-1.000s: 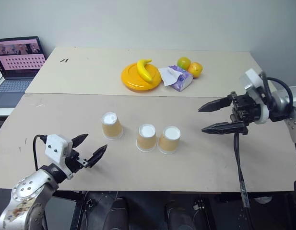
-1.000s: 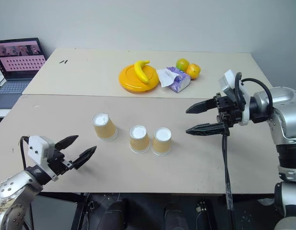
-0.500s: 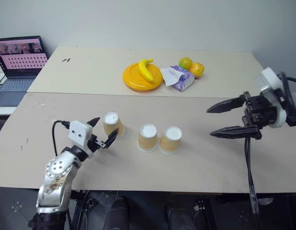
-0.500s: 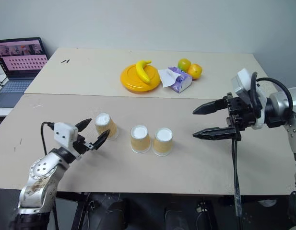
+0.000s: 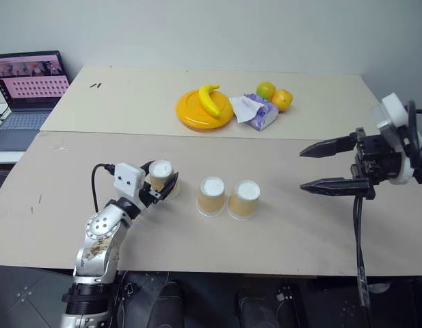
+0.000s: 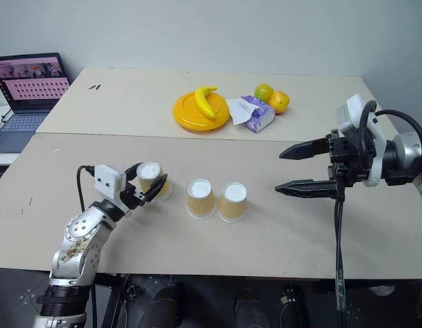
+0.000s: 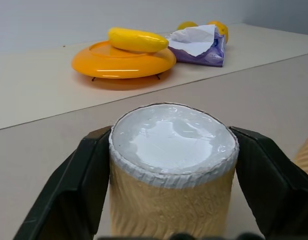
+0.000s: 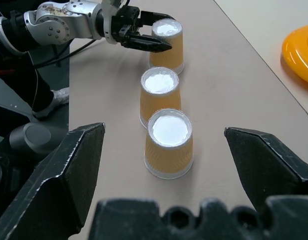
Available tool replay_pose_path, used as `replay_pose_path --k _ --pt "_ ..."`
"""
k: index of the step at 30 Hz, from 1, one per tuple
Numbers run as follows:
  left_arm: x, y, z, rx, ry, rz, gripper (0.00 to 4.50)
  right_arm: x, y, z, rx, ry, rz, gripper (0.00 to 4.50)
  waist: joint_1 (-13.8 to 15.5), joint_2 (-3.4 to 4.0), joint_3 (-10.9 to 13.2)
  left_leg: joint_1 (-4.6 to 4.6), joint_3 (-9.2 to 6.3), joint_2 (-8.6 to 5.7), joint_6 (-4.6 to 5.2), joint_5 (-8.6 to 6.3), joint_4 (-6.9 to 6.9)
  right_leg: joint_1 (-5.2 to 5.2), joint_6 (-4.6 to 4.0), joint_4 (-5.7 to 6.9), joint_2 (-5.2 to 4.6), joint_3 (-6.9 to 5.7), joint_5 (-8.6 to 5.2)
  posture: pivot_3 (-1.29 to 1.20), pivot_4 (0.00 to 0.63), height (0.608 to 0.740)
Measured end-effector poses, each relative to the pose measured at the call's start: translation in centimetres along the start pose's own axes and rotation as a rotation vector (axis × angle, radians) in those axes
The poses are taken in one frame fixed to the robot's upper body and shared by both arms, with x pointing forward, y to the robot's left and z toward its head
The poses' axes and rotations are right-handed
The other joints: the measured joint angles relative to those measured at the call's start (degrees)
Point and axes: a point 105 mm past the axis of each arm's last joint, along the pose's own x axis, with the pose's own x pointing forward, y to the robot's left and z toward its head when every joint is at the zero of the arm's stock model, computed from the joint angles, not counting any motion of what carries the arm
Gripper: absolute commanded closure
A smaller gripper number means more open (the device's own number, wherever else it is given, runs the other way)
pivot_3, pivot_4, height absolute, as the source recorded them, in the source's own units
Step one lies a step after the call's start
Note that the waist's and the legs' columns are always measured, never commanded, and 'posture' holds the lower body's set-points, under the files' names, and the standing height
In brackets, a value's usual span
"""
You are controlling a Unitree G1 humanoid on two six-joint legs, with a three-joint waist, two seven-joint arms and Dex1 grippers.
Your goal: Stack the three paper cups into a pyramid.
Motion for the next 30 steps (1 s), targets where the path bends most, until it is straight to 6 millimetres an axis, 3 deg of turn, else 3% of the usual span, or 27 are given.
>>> replay_pose_path --k 4,12,19,22,30 --pt "0.7 0.4 1.2 -0.014 -0.031 0.008 0.79 -0.1 -0.1 0.0 -0.001 0.004 -0.007 0.0 0.1 0.0 0.0 -0.01 -0.01 -0.01 0.0 0.0 0.0 0.0 0.0 0.0 0.0 -0.01 0.0 0.0 0.15 0.732" --pt "3.0 1.6 7.4 0.023 -0.155 -0.028 0.79 -0.1 -0.1 -0.7 0.022 0.007 -0.03 0.0 0.0 0.0 0.0 -0.01 -0.03 -0.02 0.0 0.0 -0.02 0.02 0.03 -0.03 0.0 0.0 0.0 0.0 0.15 0.732" --pt "2.2 1.4 5.0 -0.033 -0.074 -0.024 0.79 -0.4 0.0 -0.7 0.033 -0.014 -0.043 0.0 -0.2 0.0 0.0 0.0 -0.03 -0.02 -0.01 0.01 0.02 0.02 0.03 0.03 0.0 -0.01 0.0 0.0 0.15 0.732" --pt "2.2 1.2 5.2 -0.048 -0.079 -0.023 0.03 -0.4 -0.1 -0.7 0.033 -0.018 -0.048 0.0 0.0 0.0 0.0 -0.01 -0.03 -0.03 -0.02 0.01 0.04 0.04 0.05 0.01 0.0 -0.01 0.01 0.0 0.15 0.732" --pt "2.1 0.6 6.4 -0.051 -0.116 -0.043 0.03 -0.3 -0.2 -0.6 0.027 -0.022 -0.057 0.0 0.0 0.0 0.0 -0.01 -0.03 -0.03 -0.02 0.01 0.01 0.03 0.05 -0.01 -0.01 -0.01 0.01 0.0 0.15 0.732"
